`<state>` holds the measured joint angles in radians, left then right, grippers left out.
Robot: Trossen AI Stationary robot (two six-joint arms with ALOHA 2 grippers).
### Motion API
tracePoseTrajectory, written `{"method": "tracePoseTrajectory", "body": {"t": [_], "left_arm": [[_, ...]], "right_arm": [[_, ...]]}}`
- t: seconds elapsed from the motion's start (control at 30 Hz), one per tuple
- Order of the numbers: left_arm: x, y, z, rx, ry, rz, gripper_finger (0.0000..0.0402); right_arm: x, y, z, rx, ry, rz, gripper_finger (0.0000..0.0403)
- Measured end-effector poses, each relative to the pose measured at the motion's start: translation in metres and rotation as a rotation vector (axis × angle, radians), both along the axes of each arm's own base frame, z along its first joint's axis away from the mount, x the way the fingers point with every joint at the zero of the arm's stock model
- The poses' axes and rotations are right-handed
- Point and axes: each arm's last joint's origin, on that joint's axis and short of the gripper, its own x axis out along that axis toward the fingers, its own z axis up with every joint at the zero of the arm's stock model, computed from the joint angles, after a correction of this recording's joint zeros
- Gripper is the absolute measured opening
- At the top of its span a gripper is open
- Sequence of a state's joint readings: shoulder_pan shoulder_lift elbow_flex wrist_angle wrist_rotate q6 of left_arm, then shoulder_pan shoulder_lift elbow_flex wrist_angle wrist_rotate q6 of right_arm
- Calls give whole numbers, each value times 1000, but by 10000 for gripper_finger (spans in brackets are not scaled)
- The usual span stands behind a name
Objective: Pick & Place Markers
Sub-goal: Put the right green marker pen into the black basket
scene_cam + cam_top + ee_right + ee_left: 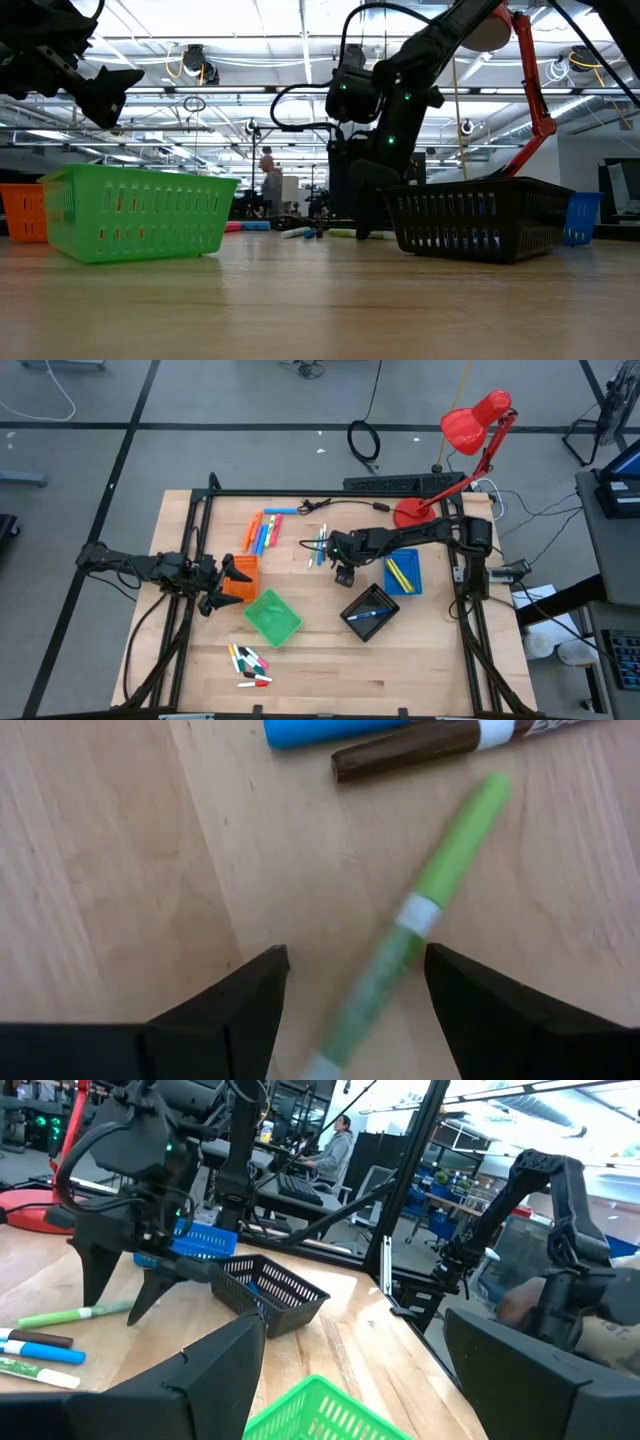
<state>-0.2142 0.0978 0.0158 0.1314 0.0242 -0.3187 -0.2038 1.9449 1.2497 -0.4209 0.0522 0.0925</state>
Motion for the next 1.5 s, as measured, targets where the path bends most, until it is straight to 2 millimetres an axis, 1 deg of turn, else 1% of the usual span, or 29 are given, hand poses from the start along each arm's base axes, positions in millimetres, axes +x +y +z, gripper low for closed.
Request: {"method": "tracePoseTrajectory", "body": {"t": [0.17, 0.3, 0.67, 0.93, 1.07, 1.23, 1.3, 1.5], "left_arm": [[0, 0, 0, 0, 0, 0, 310], [0, 0, 0, 0, 0, 0, 310], [0, 0, 0, 0, 0, 0, 310], [0, 0, 0, 0, 0, 0, 310], [0, 0, 0, 0, 0, 0, 310], [0, 0, 0, 0, 0, 0, 310], [0, 0, 0, 0, 0, 0, 310], [0, 0, 0, 0, 0, 0, 310]], "right_arm": [[0, 0, -3, 1, 8, 5, 217], [0, 0, -3, 0, 10, 7, 197], [0, 0, -4, 0, 18, -5, 91], [0, 0, -5, -3, 10, -5, 30], [0, 0, -5, -2, 7, -3, 22], [0, 0, -5, -3, 7, -2, 38], [0, 0, -5, -2, 6, -2, 39], [0, 0, -5, -2, 6, 0, 24]]}}
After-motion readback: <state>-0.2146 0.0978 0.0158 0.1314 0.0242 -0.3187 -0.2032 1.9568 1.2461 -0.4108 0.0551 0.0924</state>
